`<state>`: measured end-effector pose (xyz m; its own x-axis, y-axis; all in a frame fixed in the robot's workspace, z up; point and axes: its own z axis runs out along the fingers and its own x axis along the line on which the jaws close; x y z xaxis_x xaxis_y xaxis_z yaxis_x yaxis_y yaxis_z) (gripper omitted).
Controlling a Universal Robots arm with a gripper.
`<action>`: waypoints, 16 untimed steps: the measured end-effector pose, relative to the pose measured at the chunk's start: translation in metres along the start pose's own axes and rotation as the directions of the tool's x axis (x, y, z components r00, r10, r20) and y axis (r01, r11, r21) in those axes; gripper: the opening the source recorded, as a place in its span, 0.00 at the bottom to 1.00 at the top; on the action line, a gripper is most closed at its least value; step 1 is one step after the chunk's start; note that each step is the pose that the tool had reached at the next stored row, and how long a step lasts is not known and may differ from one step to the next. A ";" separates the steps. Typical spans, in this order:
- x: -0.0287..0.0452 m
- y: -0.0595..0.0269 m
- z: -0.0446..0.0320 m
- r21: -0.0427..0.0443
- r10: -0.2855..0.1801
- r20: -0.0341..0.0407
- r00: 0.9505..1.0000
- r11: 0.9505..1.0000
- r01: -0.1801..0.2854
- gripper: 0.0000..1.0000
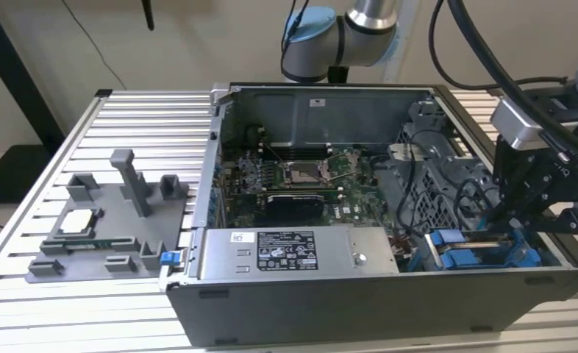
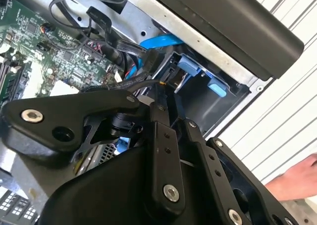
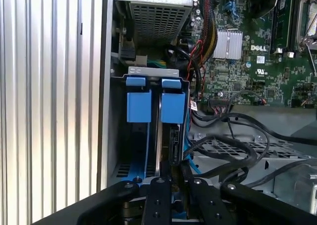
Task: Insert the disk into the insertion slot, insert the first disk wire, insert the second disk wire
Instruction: 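Insert the first disk wire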
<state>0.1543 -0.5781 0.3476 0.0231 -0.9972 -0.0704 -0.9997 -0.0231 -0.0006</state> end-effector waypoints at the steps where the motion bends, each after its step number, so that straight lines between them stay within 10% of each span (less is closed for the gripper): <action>1: 0.0000 0.0000 0.0005 0.000 0.000 0.000 1.000 1.000 0.000 0.00; 16: -0.0016 -0.0004 0.0055 0.000 0.001 0.000 1.000 1.000 -0.001 0.00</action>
<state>0.1547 -0.5760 0.3422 0.0223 -0.9972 -0.0709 -0.9998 -0.0223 -0.0007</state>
